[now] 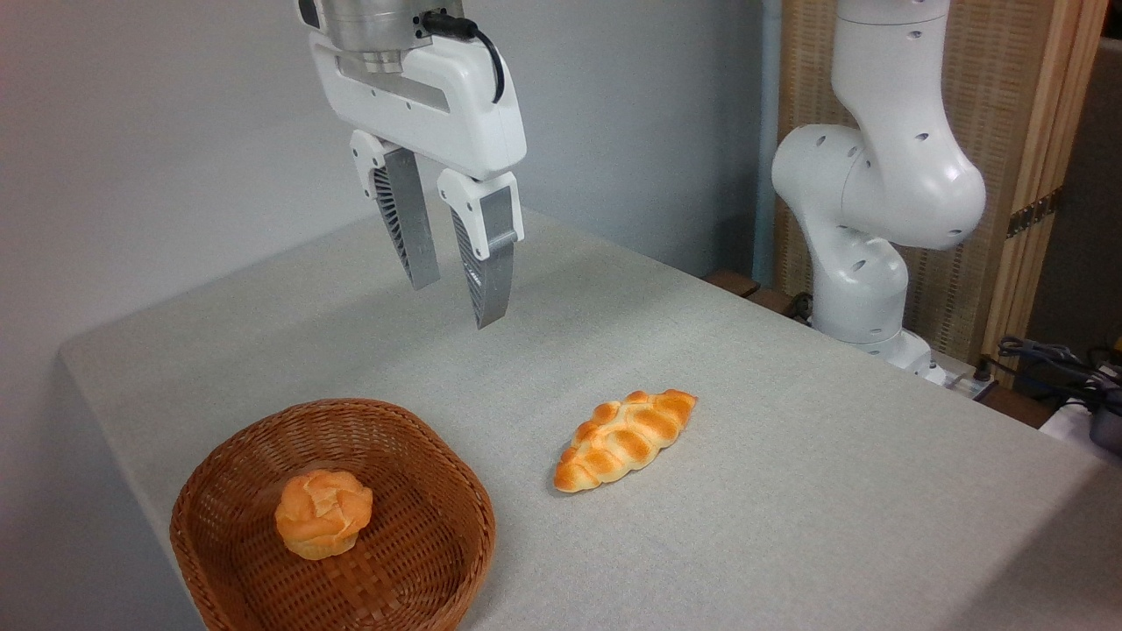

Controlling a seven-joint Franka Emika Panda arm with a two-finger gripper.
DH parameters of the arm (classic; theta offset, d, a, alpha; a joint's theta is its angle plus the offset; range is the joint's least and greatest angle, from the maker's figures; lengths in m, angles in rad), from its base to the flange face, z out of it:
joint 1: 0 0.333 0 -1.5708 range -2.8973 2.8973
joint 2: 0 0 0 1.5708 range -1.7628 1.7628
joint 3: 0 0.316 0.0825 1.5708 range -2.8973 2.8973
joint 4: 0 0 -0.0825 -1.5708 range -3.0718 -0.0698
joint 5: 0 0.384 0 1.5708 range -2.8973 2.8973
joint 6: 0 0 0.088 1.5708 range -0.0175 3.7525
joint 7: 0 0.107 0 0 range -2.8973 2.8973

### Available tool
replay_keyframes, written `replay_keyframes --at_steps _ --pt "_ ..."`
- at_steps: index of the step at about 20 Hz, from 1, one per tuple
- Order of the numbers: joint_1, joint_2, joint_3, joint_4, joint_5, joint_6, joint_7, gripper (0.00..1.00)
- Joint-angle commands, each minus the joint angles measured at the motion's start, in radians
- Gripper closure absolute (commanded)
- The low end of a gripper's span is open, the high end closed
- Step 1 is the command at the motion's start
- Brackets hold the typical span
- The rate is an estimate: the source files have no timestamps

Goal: Put bread into the basket

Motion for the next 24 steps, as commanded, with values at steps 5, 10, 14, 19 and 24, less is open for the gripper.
replay_keyframes --at_steps 5,10,14,19,24 --pt "-0.015 -0.008 0.014 0.003 0.012 -0.016 -0.018 0.0" --pt "-0.015 -0.009 0.014 -0.006 0.012 -0.016 -0.019 0.0" --pt "-0.015 -0.04 0.014 -0.078 0.012 -0.01 -0.022 0.0" --pt "-0.014 -0.173 0.014 -0.341 0.005 0.033 -0.024 0.0" --pt "-0.014 -0.231 0.003 -0.569 -0.034 0.138 -0.059 0.0"
